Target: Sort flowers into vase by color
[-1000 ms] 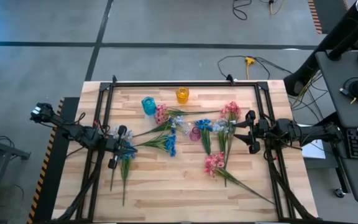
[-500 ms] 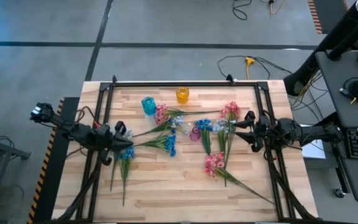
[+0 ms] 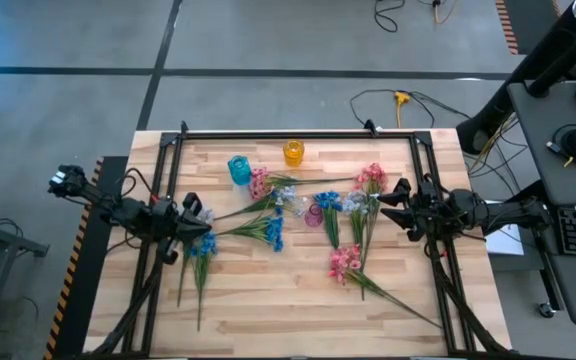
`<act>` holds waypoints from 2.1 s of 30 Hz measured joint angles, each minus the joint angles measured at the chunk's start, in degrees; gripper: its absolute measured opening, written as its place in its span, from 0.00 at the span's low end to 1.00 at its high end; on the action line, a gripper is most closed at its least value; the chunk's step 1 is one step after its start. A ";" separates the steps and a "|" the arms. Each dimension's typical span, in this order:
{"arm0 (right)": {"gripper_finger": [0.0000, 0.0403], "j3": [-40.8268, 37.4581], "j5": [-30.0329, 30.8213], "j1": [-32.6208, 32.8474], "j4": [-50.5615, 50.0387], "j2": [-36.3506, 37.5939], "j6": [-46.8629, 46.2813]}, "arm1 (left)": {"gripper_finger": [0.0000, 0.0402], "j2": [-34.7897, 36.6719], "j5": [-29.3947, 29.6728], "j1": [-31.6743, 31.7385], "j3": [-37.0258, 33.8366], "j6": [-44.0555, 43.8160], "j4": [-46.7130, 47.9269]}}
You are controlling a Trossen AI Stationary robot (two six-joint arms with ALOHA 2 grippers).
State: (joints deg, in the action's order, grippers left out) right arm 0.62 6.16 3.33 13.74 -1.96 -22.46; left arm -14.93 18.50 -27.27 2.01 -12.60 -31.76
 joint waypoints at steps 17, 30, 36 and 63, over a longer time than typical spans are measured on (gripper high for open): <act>0.52 0.03 0.46 0.00 3.46 -0.37 -2.01 | 0.00 -12.99 5.85 0.00 4.66 -12.74 -7.11; 0.52 5.71 -0.66 0.02 -5.90 -4.71 -0.66 | 0.00 -31.91 5.06 -0.07 33.06 -42.60 50.94; 0.52 10.83 -0.62 0.02 -15.35 -7.31 0.15 | 0.00 -40.25 -0.79 -0.43 43.43 -54.26 67.79; 0.52 14.96 -0.18 0.02 -20.83 -14.32 -1.56 | 0.00 -68.63 -15.17 -3.43 59.55 -72.24 92.61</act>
State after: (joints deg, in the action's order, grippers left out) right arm 15.57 5.98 3.36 -7.10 -16.27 -24.02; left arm -83.57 3.33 -30.70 61.56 -84.84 60.85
